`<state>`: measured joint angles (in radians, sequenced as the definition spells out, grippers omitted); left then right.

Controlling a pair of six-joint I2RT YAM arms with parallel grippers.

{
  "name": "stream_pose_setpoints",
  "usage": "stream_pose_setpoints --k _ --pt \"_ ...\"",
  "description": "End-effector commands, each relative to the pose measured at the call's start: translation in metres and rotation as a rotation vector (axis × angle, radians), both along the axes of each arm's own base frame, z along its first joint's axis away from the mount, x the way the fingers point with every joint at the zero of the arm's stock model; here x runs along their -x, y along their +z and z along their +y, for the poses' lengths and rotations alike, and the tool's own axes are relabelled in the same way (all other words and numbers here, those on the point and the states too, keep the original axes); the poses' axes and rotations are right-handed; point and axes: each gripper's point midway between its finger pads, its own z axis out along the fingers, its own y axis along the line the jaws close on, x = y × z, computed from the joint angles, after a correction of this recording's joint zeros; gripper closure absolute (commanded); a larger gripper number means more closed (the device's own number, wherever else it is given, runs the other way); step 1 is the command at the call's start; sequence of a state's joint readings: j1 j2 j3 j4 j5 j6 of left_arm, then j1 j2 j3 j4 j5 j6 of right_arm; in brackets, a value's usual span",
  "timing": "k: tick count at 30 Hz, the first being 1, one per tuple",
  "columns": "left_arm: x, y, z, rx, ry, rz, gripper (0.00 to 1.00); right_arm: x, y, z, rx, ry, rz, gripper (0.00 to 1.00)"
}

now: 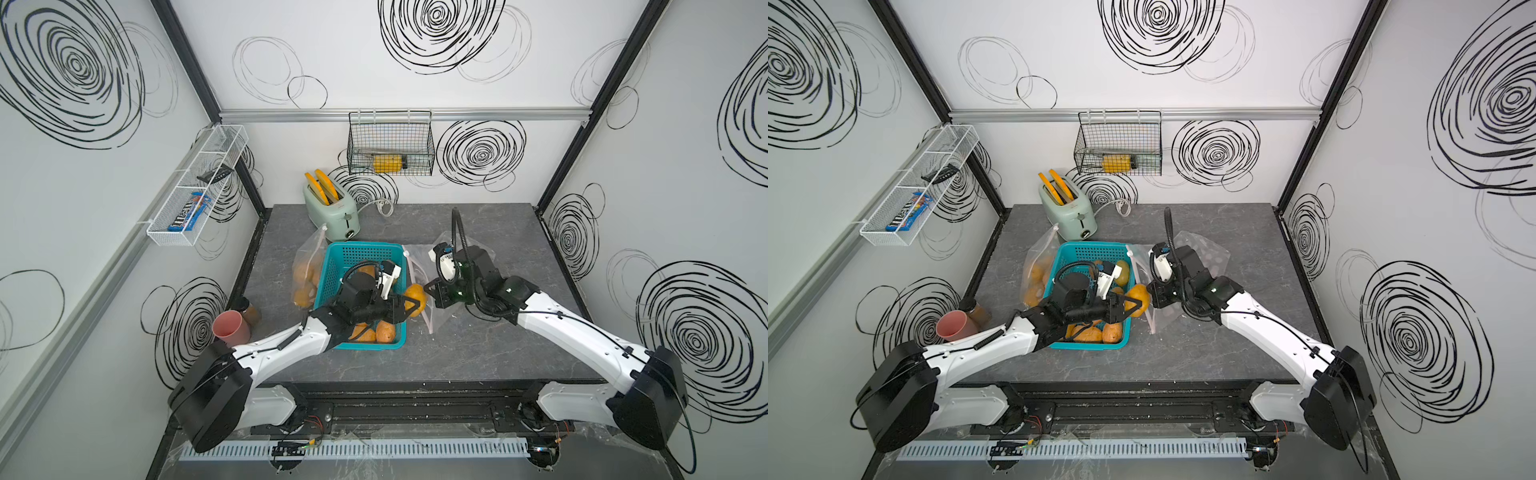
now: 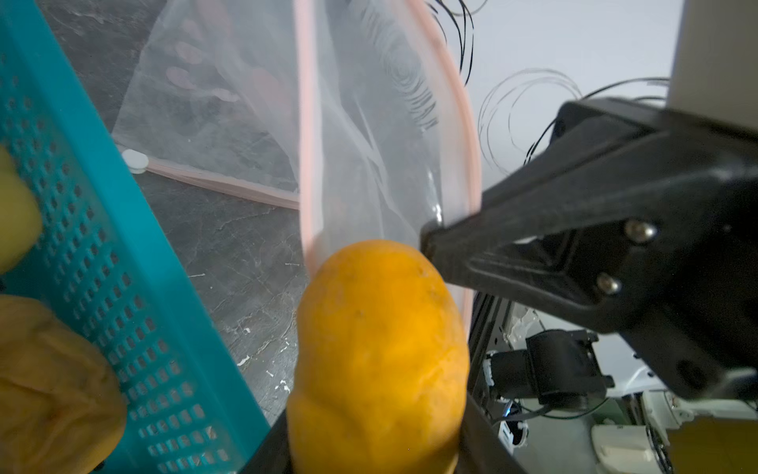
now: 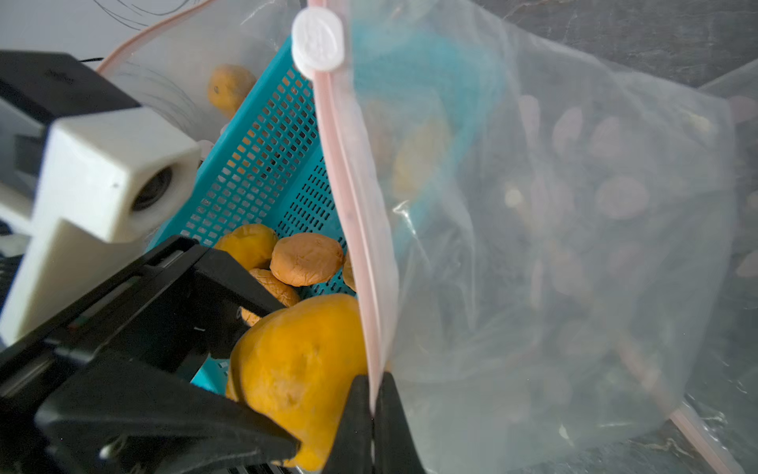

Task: Put the potatoes into a zipper bag and zip it
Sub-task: Place the potato into the zipper food storage bag.

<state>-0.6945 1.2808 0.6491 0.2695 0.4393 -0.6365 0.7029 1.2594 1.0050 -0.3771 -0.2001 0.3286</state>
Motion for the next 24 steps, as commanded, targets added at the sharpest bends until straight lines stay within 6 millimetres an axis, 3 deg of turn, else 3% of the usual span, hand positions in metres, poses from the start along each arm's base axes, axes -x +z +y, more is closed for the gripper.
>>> stream_pose_setpoints --k 1,5,9,15,24 --pt "0.011 0.038 -0.017 0.085 -0.099 -0.106 0.66 -0.001 0.003 0.01 -0.032 0.025 -0.008 1.0" --pt "0.016 0.027 -0.018 0.037 -0.122 -0.108 0.65 0.0 0.005 0.012 -0.042 0.033 -0.007 1.0" --pt "0.011 0.032 -0.02 0.031 -0.121 -0.121 0.65 0.008 0.003 0.018 -0.062 0.07 0.01 1.0" --pt "-0.025 0.032 -0.004 0.033 0.028 -0.069 0.66 0.02 -0.004 0.02 -0.026 0.096 0.018 1.0" --pt "-0.043 0.026 0.021 0.065 0.146 -0.03 0.66 0.037 -0.026 0.017 0.048 0.114 0.042 1.0"
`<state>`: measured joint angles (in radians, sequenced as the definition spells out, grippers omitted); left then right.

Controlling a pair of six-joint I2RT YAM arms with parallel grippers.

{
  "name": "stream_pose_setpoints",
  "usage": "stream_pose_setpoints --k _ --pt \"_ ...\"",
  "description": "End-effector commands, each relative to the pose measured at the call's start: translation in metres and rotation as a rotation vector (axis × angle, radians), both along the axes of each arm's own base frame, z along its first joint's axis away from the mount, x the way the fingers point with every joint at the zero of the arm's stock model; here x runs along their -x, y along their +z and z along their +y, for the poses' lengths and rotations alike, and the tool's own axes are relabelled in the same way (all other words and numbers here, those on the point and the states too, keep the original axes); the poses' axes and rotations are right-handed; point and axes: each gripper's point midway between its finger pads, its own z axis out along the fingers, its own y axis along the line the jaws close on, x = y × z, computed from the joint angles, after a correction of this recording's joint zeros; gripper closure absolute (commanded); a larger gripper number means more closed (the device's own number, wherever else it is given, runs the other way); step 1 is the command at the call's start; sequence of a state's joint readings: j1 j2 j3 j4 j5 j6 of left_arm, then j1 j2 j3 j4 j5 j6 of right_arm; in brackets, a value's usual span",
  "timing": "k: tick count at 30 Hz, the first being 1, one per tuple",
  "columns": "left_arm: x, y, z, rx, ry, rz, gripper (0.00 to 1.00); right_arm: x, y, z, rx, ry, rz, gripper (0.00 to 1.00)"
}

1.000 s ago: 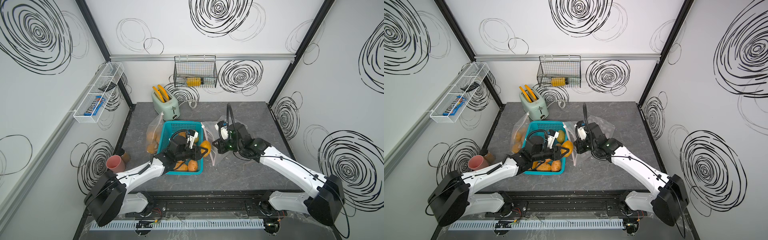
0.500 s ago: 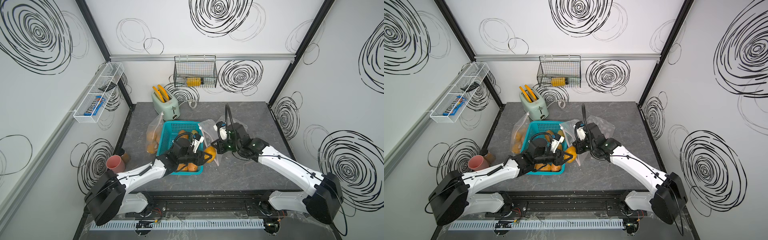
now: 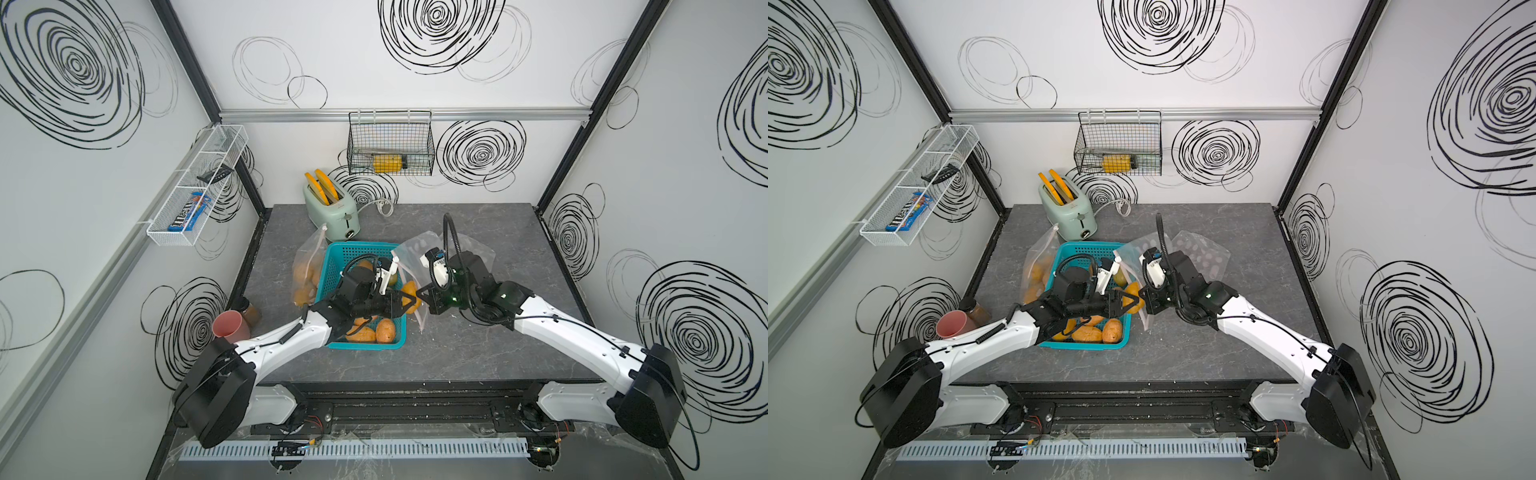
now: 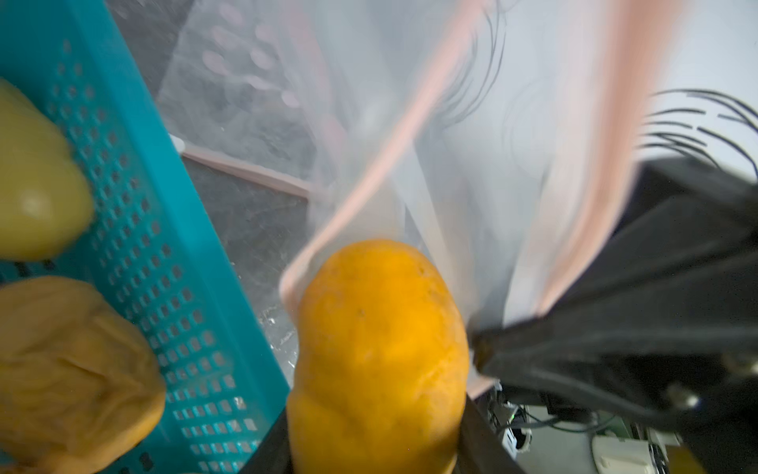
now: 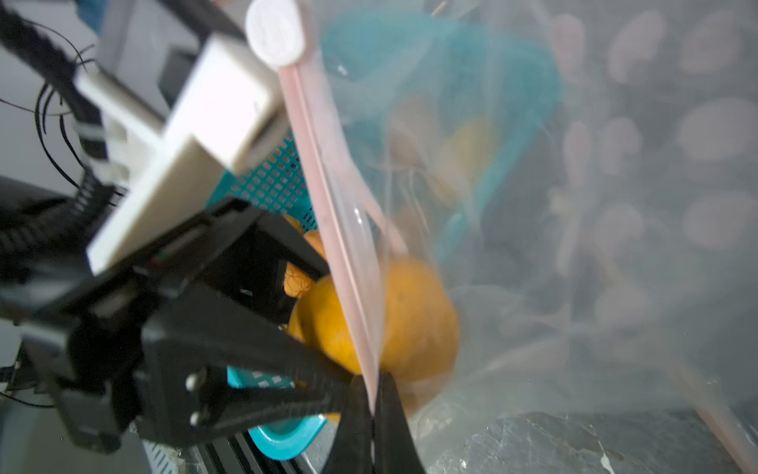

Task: Put the potatoes into a zipper bag and zip it
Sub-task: Place the potato into the zipper food storage bag.

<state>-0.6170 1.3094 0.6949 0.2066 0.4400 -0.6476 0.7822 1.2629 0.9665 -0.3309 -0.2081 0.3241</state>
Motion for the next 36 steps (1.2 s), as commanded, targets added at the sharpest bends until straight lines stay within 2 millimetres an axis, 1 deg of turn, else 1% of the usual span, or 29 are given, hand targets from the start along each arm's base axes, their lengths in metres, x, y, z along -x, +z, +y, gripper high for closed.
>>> stream_pose_setpoints --k 1,3,4,8,14,20,24,27,31,34,36 --pt "-0.019 0.029 0.006 0.086 0.077 -0.073 0.65 0.017 -0.017 -0.002 0.053 0.034 0.043 1.0" --pt "-0.019 0.032 0.006 0.1 0.08 -0.075 0.65 0.018 -0.017 0.0 0.053 0.041 0.041 1.0" --pt "-0.019 0.037 0.005 0.114 0.075 -0.081 0.65 0.019 -0.018 0.002 0.055 0.045 0.043 1.0" --pt "-0.016 0.044 -0.003 0.142 0.043 -0.084 0.64 0.016 -0.013 0.005 0.045 0.04 0.036 1.0" --pt "-0.005 0.033 -0.014 0.101 0.016 -0.078 0.63 0.012 0.005 0.014 -0.027 0.048 0.026 1.0" --pt "-0.003 0.027 -0.021 0.098 0.016 -0.064 0.6 0.008 0.03 0.024 -0.132 0.064 0.053 1.0" --pt "0.0 0.025 -0.026 0.086 0.003 -0.059 0.58 0.004 0.043 0.024 -0.18 0.063 0.058 1.0" --pt "0.002 0.018 -0.026 0.04 0.006 -0.044 0.56 0.001 0.045 0.021 -0.201 0.054 0.067 1.0" --pt "0.006 0.015 -0.026 -0.001 -0.012 -0.046 0.54 -0.004 0.038 0.011 -0.19 0.023 0.058 1.0" --pt "0.015 0.02 -0.025 0.008 -0.048 -0.062 0.52 -0.007 0.033 0.005 -0.16 0.008 0.046 1.0" --pt "0.021 0.025 -0.025 0.013 -0.08 -0.07 0.48 -0.008 0.033 0.003 -0.162 0.001 0.037 1.0"
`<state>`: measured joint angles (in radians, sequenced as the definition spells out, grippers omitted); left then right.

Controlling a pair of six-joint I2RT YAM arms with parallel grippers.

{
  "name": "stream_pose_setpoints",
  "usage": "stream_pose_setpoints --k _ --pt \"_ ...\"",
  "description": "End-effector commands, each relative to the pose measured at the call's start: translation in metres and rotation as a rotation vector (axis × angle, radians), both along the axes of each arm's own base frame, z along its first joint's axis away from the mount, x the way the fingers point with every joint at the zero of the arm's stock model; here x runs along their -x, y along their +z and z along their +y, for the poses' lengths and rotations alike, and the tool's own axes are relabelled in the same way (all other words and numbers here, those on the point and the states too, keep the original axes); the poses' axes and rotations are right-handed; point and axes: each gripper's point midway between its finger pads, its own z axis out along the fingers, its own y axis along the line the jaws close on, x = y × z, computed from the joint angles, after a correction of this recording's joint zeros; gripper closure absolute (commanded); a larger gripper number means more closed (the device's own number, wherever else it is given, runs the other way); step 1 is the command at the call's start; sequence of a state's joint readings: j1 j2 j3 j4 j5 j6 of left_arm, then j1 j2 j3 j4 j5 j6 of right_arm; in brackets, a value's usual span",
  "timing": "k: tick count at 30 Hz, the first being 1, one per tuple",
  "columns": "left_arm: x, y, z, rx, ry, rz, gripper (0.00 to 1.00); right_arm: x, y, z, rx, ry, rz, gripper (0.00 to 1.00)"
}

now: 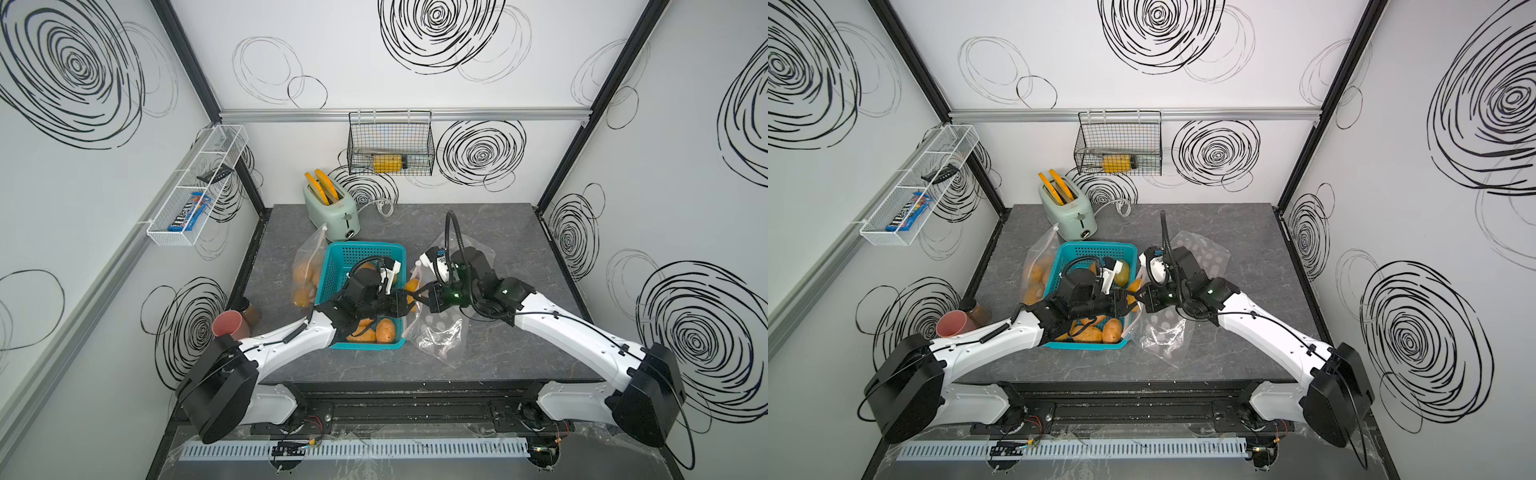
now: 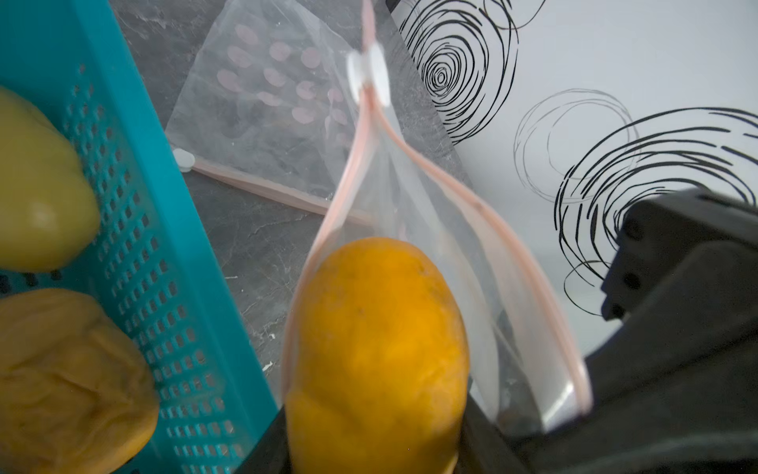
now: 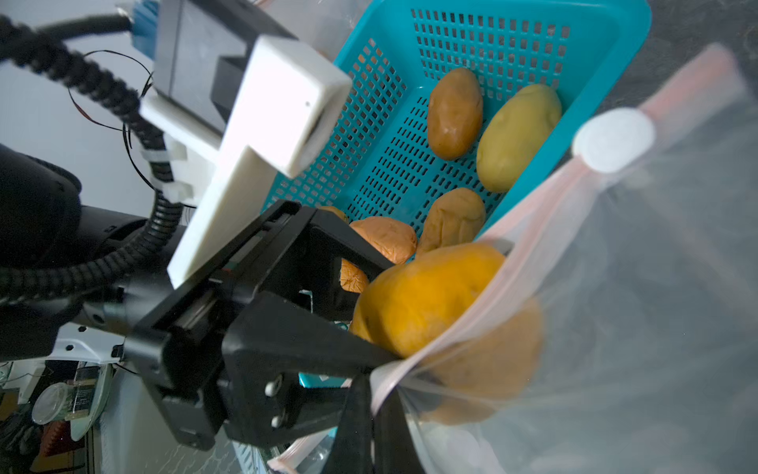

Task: Put the potatoes into a zipper bag and zip it
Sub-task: Place the potato into the zipper food storage bag.

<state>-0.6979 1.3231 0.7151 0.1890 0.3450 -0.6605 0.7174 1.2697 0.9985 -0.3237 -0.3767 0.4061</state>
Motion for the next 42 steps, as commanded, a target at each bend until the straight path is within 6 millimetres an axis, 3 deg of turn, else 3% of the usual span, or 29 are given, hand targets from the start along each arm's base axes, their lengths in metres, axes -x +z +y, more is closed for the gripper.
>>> stream_pose_setpoints --k 1,7,14,19,22,28,32,35,42 --pt "0.018 0.028 -0.011 0.047 -0.113 -0.057 0.45 -0.007 0.017 -0.002 -0.038 -0.016 -0.075 1.0" --pt "0.034 0.03 -0.018 0.063 -0.212 -0.062 0.37 -0.006 0.021 0.003 -0.064 0.004 -0.082 1.0" --pt "0.027 0.034 -0.014 0.042 -0.19 -0.08 0.26 -0.002 0.015 0.002 -0.054 0.018 -0.067 1.0" --pt "0.017 0.034 0.004 -0.004 -0.128 -0.088 0.16 0.003 0.008 -0.003 -0.044 0.017 -0.063 1.0" --pt "0.014 0.038 0.018 -0.007 -0.092 -0.094 0.15 0.005 0.006 -0.007 -0.045 0.011 -0.067 1.0" --pt "0.02 0.058 0.025 0.03 -0.103 -0.125 0.13 0.005 0.005 -0.005 -0.053 0.013 -0.06 1.0" --pt "0.01 0.063 0.043 -0.005 -0.02 -0.152 0.13 0.006 0.015 -0.003 -0.072 0.026 -0.066 1.0" --pt "-0.002 0.058 0.061 -0.02 0.06 -0.146 0.14 0.003 0.019 -0.005 -0.071 0.015 -0.092 1.0" --pt "-0.039 0.015 0.098 -0.152 0.32 -0.097 0.14 -0.006 0.005 -0.018 -0.027 -0.026 -0.075 1.0"
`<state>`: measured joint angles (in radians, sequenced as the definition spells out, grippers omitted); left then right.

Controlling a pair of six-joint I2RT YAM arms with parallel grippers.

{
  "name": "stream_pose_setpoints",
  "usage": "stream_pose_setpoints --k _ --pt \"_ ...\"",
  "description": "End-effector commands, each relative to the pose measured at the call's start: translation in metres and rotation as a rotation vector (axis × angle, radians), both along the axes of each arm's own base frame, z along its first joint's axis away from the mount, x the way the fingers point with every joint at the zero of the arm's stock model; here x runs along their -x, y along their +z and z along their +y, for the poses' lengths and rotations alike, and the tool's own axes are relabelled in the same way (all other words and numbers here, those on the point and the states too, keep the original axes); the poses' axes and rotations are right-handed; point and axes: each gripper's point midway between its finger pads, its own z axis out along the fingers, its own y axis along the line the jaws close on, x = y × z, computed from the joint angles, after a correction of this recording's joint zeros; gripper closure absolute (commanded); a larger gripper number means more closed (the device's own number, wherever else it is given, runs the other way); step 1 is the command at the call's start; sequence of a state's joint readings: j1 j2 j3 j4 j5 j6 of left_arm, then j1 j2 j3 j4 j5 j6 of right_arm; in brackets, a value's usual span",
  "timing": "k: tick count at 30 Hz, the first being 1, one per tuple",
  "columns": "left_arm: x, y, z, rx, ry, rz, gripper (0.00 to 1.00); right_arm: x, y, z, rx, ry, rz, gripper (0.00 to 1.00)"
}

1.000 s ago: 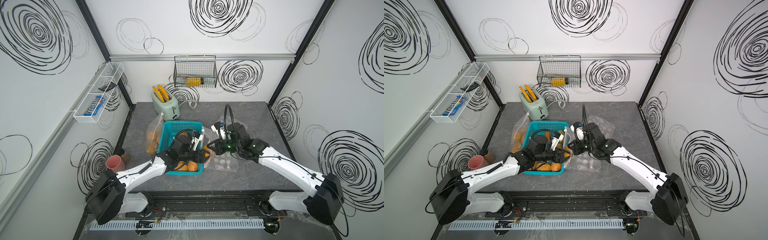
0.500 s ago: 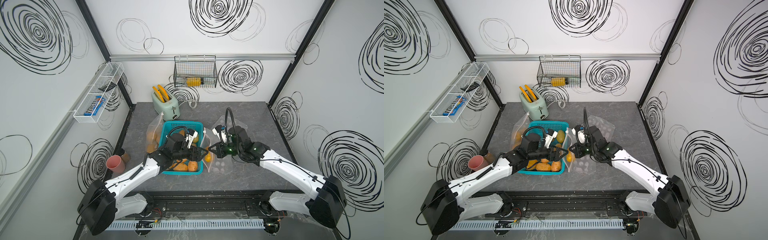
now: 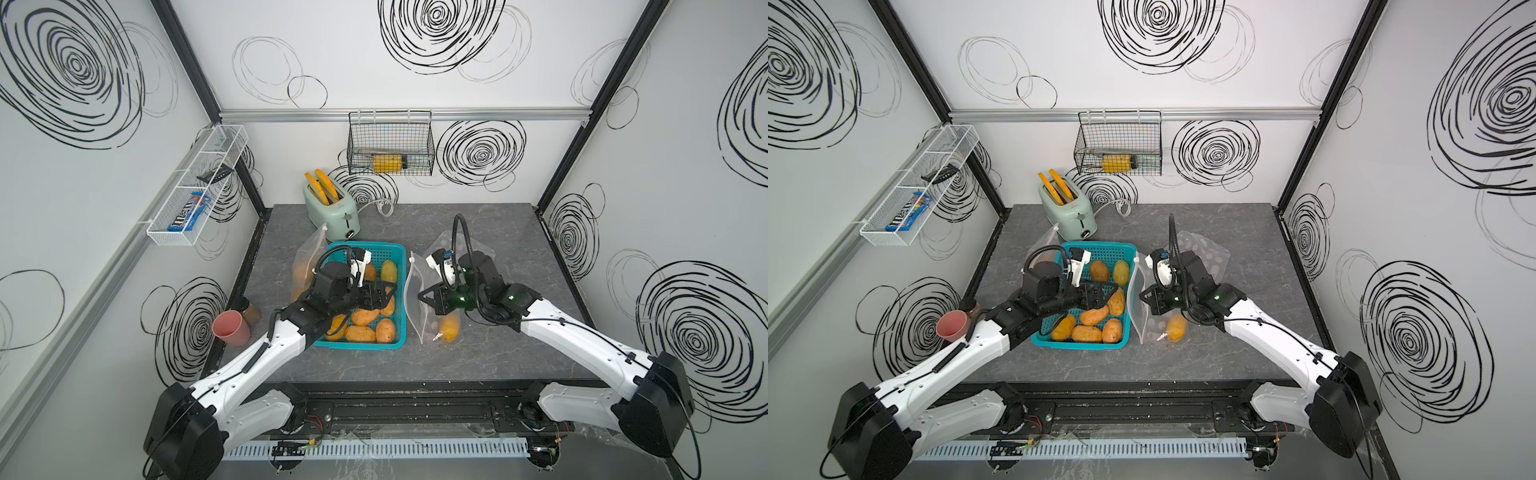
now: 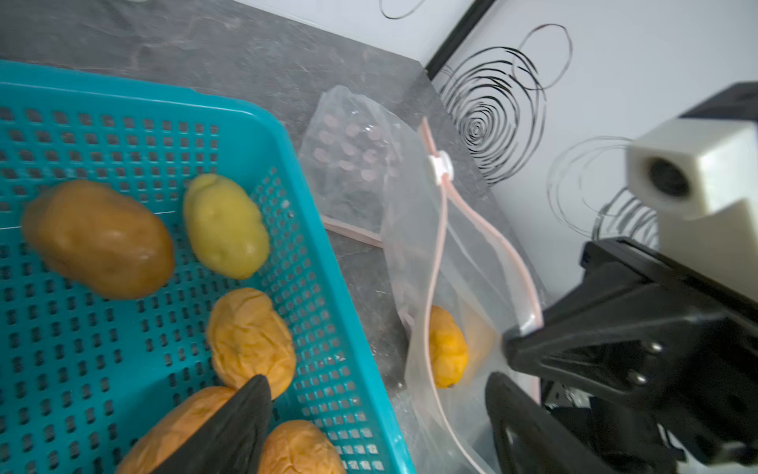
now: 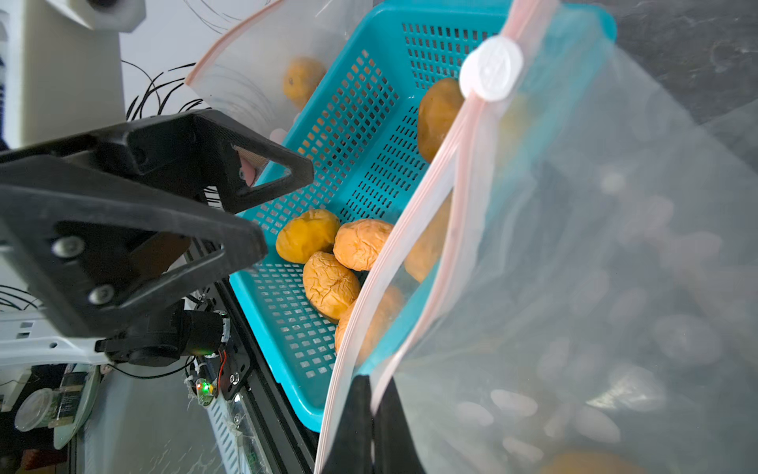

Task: Put the potatoes into a zipper bag and zip it
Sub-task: Place the potato into the zipper food storage bag, then pick up the potato from the basket.

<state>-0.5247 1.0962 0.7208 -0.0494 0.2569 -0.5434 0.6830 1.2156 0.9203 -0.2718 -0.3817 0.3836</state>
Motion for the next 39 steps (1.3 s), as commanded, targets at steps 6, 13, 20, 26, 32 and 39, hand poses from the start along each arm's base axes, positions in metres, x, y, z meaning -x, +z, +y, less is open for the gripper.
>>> stream_pose_setpoints --k 6,13,20,26,32,39 --pt "-0.059 -0.034 0.049 -0.146 0.387 -0.011 0.12 -0.003 0.008 -0.006 -0.019 -0.007 -0.032 1.0" --pt "-0.098 -0.063 0.063 -0.222 0.48 0.011 0.09 -0.002 0.001 -0.005 -0.017 -0.01 -0.019 1.0" --pt "-0.135 -0.1 0.06 -0.238 0.503 0.071 0.08 -0.003 -0.001 0.002 -0.02 0.005 0.003 1.0" --pt "-0.151 -0.11 0.052 -0.222 0.493 0.086 0.09 0.0 -0.008 0.004 0.006 0.012 0.009 1.0" --pt "-0.159 -0.136 0.056 -0.276 0.508 0.141 0.19 0.0 -0.009 0.003 0.013 0.009 0.006 1.0" --pt "-0.163 -0.153 0.058 -0.335 0.499 0.171 0.23 -0.002 -0.01 0.003 0.024 0.007 0.002 1.0"
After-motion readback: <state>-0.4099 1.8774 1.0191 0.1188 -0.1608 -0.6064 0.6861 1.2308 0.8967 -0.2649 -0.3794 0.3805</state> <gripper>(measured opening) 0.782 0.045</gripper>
